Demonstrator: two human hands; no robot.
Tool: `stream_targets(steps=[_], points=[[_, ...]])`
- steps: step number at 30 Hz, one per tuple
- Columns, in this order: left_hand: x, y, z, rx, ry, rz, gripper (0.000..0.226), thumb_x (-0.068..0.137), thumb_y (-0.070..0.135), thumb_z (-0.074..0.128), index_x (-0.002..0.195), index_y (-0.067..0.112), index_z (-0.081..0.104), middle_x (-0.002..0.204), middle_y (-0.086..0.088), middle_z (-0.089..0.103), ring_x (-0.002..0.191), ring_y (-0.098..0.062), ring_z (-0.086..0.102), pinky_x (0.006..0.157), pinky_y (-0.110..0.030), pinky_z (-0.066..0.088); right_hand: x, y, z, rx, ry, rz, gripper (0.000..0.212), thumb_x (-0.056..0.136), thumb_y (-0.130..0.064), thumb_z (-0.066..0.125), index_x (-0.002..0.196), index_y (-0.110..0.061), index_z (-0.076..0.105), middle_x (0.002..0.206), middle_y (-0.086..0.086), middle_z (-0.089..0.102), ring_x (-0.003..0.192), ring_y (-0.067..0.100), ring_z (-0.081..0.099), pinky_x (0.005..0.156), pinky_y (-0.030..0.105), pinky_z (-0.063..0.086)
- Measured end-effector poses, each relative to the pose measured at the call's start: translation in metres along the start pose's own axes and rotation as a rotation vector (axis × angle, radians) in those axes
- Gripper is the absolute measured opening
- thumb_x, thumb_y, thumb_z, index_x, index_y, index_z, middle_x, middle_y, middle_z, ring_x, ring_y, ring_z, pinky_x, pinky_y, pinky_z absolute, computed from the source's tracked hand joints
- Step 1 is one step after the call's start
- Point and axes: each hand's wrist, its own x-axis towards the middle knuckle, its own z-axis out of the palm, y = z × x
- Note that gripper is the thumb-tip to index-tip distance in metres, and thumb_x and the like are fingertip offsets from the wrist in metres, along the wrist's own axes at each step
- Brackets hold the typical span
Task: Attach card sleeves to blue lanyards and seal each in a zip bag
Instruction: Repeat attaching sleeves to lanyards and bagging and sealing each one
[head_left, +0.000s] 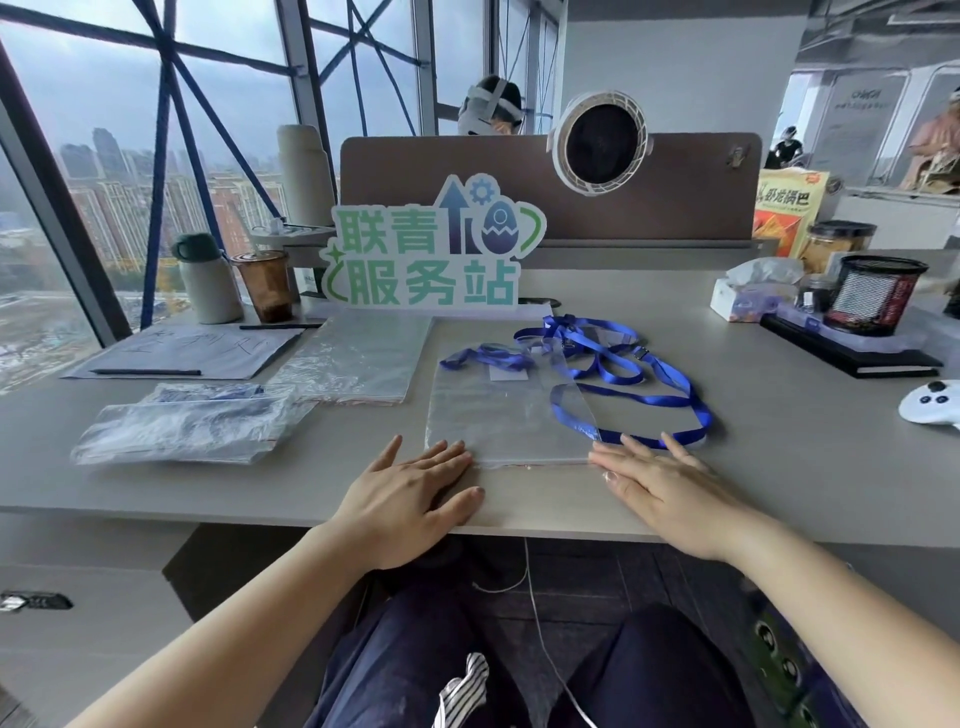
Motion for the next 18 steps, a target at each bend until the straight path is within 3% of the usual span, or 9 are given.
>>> stream_targets(steps=[18], points=[[-0.020, -0.028, -0.003, -0.018, 0.083, -0.142, 0.077, 0.074, 0.075, 0.004, 0.141, 0.048, 0.031, 0.147, 0.034, 0.021, 0.140, 0.007, 0.009, 0.119, -0.039, 0.002, -0.002, -0.004, -0.002, -0.060, 0.076, -0.004, 0.042, 0.099, -0.047, 0.025, 0.137, -0.038, 0.040, 0.150, -0.024, 0.026, 0.143, 0.001, 0.008, 0.117, 0.032, -0.007]])
